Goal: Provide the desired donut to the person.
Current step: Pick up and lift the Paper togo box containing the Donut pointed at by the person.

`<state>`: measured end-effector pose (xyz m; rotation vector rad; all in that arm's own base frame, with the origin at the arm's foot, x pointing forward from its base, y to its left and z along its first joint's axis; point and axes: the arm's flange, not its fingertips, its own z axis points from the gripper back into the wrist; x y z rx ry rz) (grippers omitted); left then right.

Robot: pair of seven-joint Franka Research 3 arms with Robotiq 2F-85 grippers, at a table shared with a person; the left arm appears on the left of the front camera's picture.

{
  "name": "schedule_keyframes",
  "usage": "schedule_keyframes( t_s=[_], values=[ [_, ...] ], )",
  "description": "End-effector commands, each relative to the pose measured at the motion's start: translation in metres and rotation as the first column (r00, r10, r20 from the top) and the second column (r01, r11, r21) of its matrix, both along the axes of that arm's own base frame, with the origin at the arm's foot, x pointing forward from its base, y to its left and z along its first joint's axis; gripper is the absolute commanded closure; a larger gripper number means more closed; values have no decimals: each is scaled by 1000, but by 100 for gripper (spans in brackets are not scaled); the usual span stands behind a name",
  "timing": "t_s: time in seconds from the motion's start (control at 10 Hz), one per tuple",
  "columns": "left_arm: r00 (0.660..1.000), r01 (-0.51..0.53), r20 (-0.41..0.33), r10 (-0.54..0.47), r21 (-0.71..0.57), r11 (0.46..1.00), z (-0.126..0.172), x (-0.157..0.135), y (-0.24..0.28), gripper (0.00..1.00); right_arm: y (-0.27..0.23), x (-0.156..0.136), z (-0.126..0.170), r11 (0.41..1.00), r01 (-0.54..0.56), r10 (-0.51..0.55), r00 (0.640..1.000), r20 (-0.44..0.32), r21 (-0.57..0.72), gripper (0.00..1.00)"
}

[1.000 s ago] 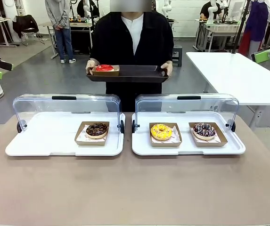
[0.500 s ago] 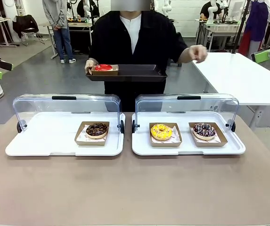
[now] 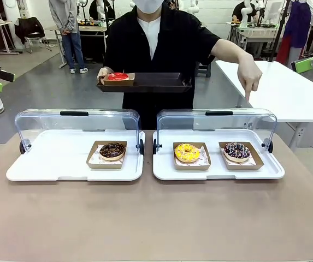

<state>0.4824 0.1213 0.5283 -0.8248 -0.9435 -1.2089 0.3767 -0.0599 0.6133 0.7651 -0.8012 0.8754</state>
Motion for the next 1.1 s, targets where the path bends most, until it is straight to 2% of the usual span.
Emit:
schedule_keyframes(
  t_s=[0.0,0.9,1.0],
  values=[
    [1000,-5,7,5,-10,1000,1,0,1,0,1,4,2,999,-16,15,1000,21,35,0],
    [1000,-5,7,5,-10,1000,1,0,1,0,1,4,2,999,-16,15,1000,21,35,0],
    [1000,-5,7,5,-10,1000,1,0,1,0,0,0,0,1000,0,0,1000,0,0,0]
  ],
)
